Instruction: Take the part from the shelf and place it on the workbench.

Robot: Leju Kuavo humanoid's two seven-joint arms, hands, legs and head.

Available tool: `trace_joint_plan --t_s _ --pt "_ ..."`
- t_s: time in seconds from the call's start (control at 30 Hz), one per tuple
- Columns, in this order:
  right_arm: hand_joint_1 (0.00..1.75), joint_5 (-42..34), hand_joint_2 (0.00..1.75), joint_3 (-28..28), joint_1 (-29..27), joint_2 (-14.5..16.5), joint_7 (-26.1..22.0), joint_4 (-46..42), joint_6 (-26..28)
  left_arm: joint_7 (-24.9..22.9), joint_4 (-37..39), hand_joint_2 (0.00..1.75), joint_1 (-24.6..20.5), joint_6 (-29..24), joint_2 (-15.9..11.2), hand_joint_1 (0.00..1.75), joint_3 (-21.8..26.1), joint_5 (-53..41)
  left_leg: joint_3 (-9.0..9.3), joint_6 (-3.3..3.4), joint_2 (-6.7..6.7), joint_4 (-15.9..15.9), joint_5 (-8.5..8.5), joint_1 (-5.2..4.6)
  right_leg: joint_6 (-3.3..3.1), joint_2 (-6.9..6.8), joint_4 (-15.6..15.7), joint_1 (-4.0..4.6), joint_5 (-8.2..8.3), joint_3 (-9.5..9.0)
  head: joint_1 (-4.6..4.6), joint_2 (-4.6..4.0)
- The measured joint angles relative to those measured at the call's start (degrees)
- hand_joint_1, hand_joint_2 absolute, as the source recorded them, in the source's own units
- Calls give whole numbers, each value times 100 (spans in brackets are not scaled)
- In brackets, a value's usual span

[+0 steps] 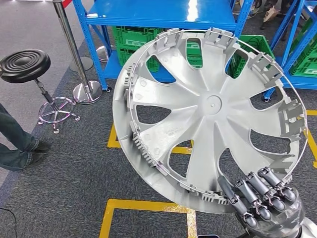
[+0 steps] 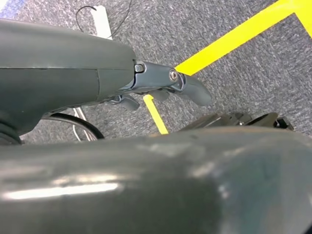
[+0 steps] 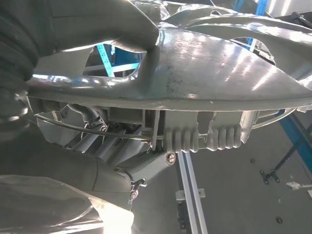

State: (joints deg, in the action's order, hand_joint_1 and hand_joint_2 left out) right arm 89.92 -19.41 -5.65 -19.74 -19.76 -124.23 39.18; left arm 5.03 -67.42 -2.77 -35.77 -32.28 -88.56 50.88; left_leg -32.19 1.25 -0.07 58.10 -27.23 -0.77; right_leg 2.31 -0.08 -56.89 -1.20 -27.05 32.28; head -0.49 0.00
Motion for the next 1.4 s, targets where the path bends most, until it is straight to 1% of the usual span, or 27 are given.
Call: trace_joint_plan --t_s 0.07,0.1,0.2,0.23,0.27,0.3,0.37,0.43,0.47,0.53,0.6,0.67,0.73,0.77,0.8,0.83,0.9,0.97,1.0,1.07,1.13,1.2,1.23,1.27,1.3,1.33,1.4 --pt "175 -1 175 0 0 -1 -3 0 1 3 3 0 -8 12 -3 0 1 -2 8 66 36 -63 52 22 35 7 -62 -3 -63 59 4 0" --pt "175 -1 175 0 1 -2 -10 0 1 5 5 0 -13 22 -3 0 2 -3 6 99 62 -97 79 36 43 9 -207 1 -177 136 9 0" --pt "175 -1 175 2 -2 -1 -60 2 0 10 15 0 -20 73 7 0 2 -14 -33 137 154 -121 109 34 49 8 -1282 6 -763 613 19 0" --pt "175 0 175 3 -7 -1 -79 7 -1 10 20 0 -20 87 13 0 2 -19 -44 138 189 -119 111 28 50 7 -1593 6 -877 741 18 0" --pt "175 0 175 4 -11 0 -97 11 -1 11 25 0 -21 96 19 0 2 -27 -49 135 228 -117 112 24 49 3 -1688 6 -872 765 18 0" --pt "175 0 175 7 -14 0 -112 15 -1 11 31 0 -24 99 26 0 2 -37 -47 131 269 -114 112 23 43 -12 -1527 5 -749 661 18 0" --pt "175 0 175 19 -10 1 -144 19 -1 4 42 0 -37 117 38 0 2 -67 -36 101 350 -99 101 20 27 -169 -731 15 -404 219 19 0" --pt "175 0 175 33 9 4 -176 22 -1 -24 50 0 -54 161 38 0 2 -105 -36 38 418 -59 81 -1 -24 -318 -137 41 -241 -91 13 0" --pt "175 0 175 37 17 9 -191 26 0 -46 53 0 -62 181 33 0 3 -124 -37 7 457 -45 79 -11 -53 -336 -46 58 -243 -136 10 0" --pt "175 -1 175 44 18 21 -207 32 0 -81 59 0 -79 201 25 0 5 -153 -41 -51 537 -32 77 -11 -124 -214 -46 63 -204 -128 9 0" --pt "175 1 175 48 21 37 -213 36 0 -100 63 0 -103 203 22 0 7 -177 -90 -127 410 117 -62 20 -192 -113 -38 46 -163 -110 4 0" --pt "175 1 175 47 27 53 -215 42 -1 -105 68 0 -115 204 21 0 8 -189 -313 -197 161 703 -436 59 -240 -14 -32 34 -134 -91 -3 0" --pt "175 2 175 46 29 69 -219 55 -1 -109 72 0 -109 204 22 0 8 -191 -608 -225 76 1431 -766 76 -260 108 -38 37 -118 -67 -1 0" --pt "175 2 175 46 28 75 -221 62 -1 -109 74 0 -107 204 23 0 8 -191 -666 -224 72 1590 -786 77 -264 177 -43 40 -113 -59 0 0" --pt "175 2 175 46 26 79 -222 68 -1 -109 77 0 -108 204 24 0 8 -192 -639 -216 65 1558 -710 78 -263 242 -49 40 -110 -56 0 0" --pt "175 2 175 46 26 80 -223 70 -2 -109 79 0 -110 209 22 0 8 -196 -501 -198 32 1287 -524 78 -261 314 -55 40 -108 -58 0 0" --pt "175 2 175 46 25 83 -227 73 -2 -108 84 0 -116 248 5 0 7 -220 -117 -143 -239 502 -162 93 -247 443 -63 33 -102 -55 4 0" --pt "175 3 175 45 38 83 -225 81 -1 -97 94 0 -125 327 -24 0 3 -238 98 -104 -491 11 -40 103 -191 577 -71 15 -74 -1 2 0" --pt "175 3 175 45 41 84 -221 86 -1 -91 103 0 -127 362 -35 0 2 -238 105 -98 -508 -24 -60 101 -149 639 -69 2 -52 35 1 0" --pt "175 1 175 46 35 84 -210 95 1 -66 120 0 -134 424 -52 0 9 -237 109 -66 -375 -93 -31 103 -65 724 -67 -15 -22 116 -5 0" --pt "175 -1 175 45 46 83 -200 104 1 -15 145 0 -144 505 -57 0 15 -240 131 -8 -209 -177 16 122 -12 463 -316 16 -196 271 24 0" --pt "175 0 175 41 63 83 -193 116 1 26 187 0 -136 581 -58 0 15 -237 133 23 -44 -208 32 116 30 125 -1009 38 -593 589 58 0" --pt "175 1 175 40 62 83 -192 123 1 36 210 0 -122 598 -58 0 15 -234 128 26 42 -206 31 109 50 72 -1409 35 -767 770 62 0" --pt "175 2 175 40 56 83 -192 131 1 44 232 0 -109 607 -57 0 16 -232 127 28 128 -204 30 104 67 48 -1682 32 -850 889 62 0" --pt "175 2 175 40 51 83 -191 139 1 53 251 0 -100 610 -57 0 18 -232 127 29 208 -202 28 100 77 34 -1736 31 -818 897 62 0" --pt "175 1 175 44 50 83 -191 146 1 62 266 0 -96 611 -55 0 21 -232 131 26 290 -199 23 98 79 10 -1567 30 -691 790 62 0" --pt "175 1 175 51 53 83 -193 156 2 77 285 0 -98 615 -52 0 29 -235 145 -4 418 -179 -1 88 53 -183 -684 46 -335 289 65 0"
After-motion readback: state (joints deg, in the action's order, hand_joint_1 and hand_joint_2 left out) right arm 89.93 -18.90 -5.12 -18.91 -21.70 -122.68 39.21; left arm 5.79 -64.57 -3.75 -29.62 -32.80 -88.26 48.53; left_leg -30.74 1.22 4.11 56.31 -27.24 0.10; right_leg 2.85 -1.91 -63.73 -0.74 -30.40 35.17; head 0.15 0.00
